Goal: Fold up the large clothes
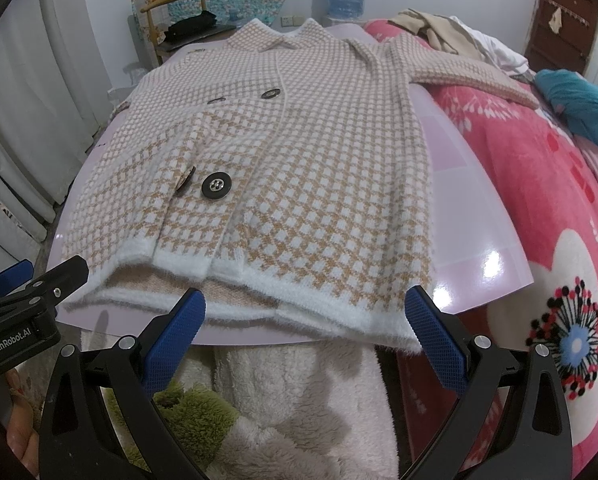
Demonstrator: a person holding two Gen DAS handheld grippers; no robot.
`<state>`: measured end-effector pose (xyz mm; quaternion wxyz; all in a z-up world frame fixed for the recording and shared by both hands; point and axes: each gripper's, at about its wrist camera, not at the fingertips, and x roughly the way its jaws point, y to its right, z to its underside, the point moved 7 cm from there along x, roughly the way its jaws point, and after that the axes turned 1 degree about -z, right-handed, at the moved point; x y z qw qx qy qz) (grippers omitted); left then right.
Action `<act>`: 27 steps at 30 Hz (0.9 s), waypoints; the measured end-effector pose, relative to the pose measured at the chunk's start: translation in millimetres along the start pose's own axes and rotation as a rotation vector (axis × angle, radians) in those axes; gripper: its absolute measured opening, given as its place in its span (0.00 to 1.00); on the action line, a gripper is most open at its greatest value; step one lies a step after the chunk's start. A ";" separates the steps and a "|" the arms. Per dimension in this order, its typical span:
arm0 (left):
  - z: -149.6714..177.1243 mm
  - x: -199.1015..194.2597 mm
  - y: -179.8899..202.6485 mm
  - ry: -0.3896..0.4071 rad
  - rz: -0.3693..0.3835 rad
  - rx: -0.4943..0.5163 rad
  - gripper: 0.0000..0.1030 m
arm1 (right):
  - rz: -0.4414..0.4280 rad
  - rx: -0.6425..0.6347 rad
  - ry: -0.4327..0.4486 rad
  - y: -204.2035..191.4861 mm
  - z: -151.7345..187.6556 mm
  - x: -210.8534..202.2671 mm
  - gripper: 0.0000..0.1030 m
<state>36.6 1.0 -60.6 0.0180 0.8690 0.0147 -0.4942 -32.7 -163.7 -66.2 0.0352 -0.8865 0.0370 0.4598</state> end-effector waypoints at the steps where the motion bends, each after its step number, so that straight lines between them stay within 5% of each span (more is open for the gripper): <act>1: 0.0 -0.2 0.1 0.001 -0.001 0.000 0.95 | 0.000 0.001 0.000 0.2 -0.1 -0.1 0.93; 15: -6.2 6.5 -10.2 0.000 0.011 0.004 0.95 | 0.024 -0.006 -0.007 -6.0 -4.0 3.1 0.93; 27: -50.4 11.7 -21.0 0.070 -0.067 0.064 0.95 | 0.034 0.007 0.045 -3.3 -35.9 2.3 0.93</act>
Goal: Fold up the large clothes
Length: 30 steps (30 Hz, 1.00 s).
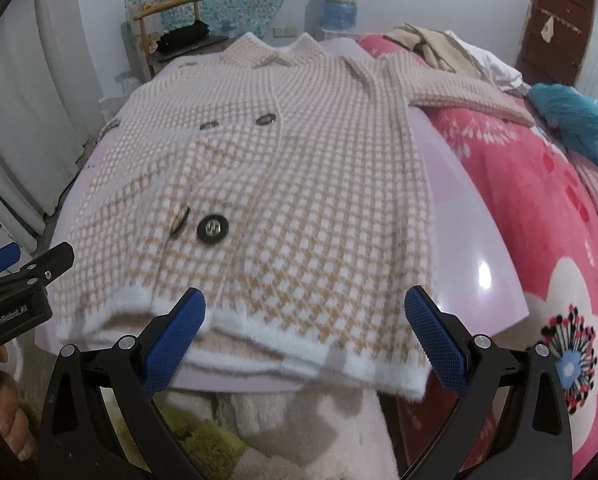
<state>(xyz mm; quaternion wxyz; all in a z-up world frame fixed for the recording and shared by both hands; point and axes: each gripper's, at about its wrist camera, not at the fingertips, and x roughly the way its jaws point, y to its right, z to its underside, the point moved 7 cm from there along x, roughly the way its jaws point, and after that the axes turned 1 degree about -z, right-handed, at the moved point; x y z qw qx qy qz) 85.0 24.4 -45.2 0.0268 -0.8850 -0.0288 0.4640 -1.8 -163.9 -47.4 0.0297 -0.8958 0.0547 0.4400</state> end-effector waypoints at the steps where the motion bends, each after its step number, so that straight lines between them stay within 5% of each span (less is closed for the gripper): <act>1: -3.5 1.3 -1.1 0.002 -0.004 0.001 0.95 | -0.002 -0.001 0.006 -0.5 -4.0 0.3 0.93; 15: -53.5 24.0 -5.3 0.042 -0.011 0.020 0.95 | 0.016 -0.043 0.066 -1.8 -50.2 16.5 0.93; 24: -80.8 37.3 2.3 0.093 0.109 0.017 0.95 | -0.005 -0.058 0.098 3.8 -80.6 36.9 0.93; 30: -94.0 38.1 2.8 0.156 0.189 0.015 0.95 | -0.104 -0.064 0.107 -4.8 -100.7 49.2 0.93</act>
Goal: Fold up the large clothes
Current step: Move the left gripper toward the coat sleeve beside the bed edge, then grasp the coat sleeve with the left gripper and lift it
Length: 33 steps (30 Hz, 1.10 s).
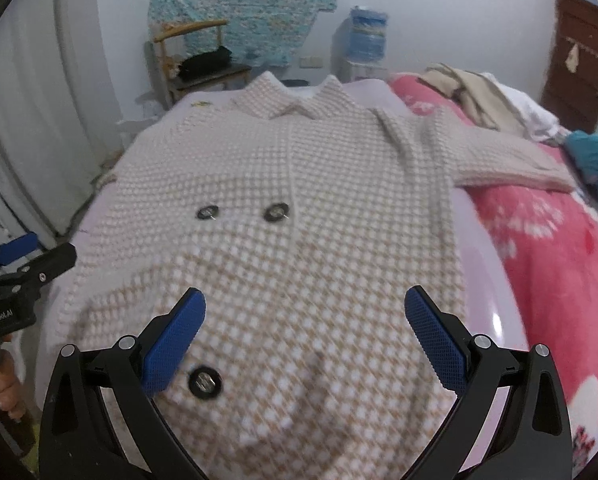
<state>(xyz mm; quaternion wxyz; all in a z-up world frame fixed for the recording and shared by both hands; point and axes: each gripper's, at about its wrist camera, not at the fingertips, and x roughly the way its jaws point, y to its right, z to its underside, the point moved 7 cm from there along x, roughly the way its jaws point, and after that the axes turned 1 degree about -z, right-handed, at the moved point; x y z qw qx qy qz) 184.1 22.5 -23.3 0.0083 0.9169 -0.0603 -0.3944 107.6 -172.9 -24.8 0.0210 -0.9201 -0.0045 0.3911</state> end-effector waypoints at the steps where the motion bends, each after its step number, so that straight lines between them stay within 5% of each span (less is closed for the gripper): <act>1: -2.8 -0.1 -1.1 0.010 0.033 -0.010 0.95 | -0.026 -0.005 0.007 -3.4 -5.7 2.7 0.93; 7: -18.5 1.9 -27.3 0.021 0.094 -0.113 0.95 | -0.106 -0.056 0.045 -25.2 -29.5 12.5 0.93; 14: -29.3 6.5 -96.9 0.057 -0.007 -0.256 0.95 | -0.220 -0.098 0.001 -57.0 -45.1 42.5 0.93; 19: -34.3 24.3 -166.4 0.062 0.008 -0.454 0.95 | -0.266 -0.147 -0.031 -82.1 -46.7 60.4 0.85; 24: -19.6 78.5 -221.3 -0.059 0.202 -0.753 0.94 | -0.302 -0.179 -0.091 -102.3 -41.0 81.6 0.76; 29: 16.4 137.7 -253.4 -0.179 0.499 -1.168 0.94 | -0.286 -0.183 -0.136 -107.2 -39.9 100.6 0.76; 33: 30.5 171.0 -260.9 -0.248 0.613 -1.309 0.94 | -0.270 -0.179 -0.164 -106.9 -37.2 110.6 0.76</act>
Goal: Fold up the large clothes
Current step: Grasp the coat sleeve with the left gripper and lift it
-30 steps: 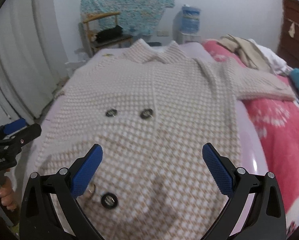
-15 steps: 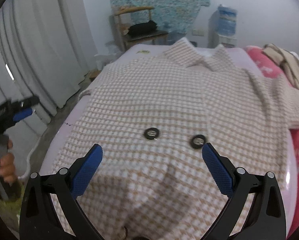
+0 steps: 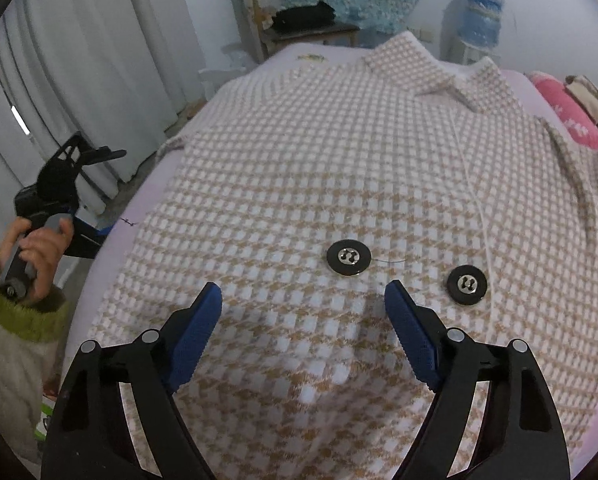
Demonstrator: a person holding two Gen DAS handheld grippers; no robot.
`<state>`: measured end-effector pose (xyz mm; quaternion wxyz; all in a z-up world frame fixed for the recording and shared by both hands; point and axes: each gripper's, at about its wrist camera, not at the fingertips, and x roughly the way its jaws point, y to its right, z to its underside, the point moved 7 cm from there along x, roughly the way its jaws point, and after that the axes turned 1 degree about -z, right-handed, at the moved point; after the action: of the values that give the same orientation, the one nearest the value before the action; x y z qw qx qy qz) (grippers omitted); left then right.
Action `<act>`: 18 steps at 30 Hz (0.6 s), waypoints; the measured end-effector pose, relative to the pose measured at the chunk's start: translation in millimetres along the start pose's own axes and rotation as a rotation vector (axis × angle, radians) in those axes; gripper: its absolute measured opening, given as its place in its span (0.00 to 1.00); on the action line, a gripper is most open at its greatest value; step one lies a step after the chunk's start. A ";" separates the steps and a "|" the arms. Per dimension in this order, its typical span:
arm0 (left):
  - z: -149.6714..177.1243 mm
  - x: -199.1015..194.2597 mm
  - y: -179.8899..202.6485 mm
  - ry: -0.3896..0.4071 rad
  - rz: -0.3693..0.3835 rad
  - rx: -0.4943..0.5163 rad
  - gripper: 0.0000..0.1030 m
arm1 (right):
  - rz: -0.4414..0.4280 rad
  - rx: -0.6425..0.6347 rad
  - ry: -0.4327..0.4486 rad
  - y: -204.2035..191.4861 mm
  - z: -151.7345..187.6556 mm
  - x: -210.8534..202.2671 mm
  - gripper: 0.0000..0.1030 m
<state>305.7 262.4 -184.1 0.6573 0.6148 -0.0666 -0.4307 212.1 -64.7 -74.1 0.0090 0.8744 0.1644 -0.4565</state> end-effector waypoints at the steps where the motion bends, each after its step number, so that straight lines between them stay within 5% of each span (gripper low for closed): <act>1: -6.4 6.9 -7.4 -0.019 0.009 -0.036 0.94 | 0.003 0.002 -0.004 0.8 0.3 1.8 0.76; 9: -46.0 50.4 -51.4 -0.122 0.111 -0.326 0.94 | 0.032 -0.006 -0.015 -2.1 2.1 5.6 0.76; 15: -62.1 68.1 -62.7 -0.139 0.151 -0.407 0.94 | 0.044 -0.002 -0.021 0.0 -1.4 8.6 0.76; 18: -72.7 66.4 -61.6 -0.092 0.132 -0.404 0.81 | 0.054 -0.001 -0.020 1.6 -3.2 8.1 0.76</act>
<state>361.9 281.8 -283.9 0.7902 0.4446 -0.0487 -0.4189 219.4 -63.5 -78.9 0.0235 0.8739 0.1407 -0.4648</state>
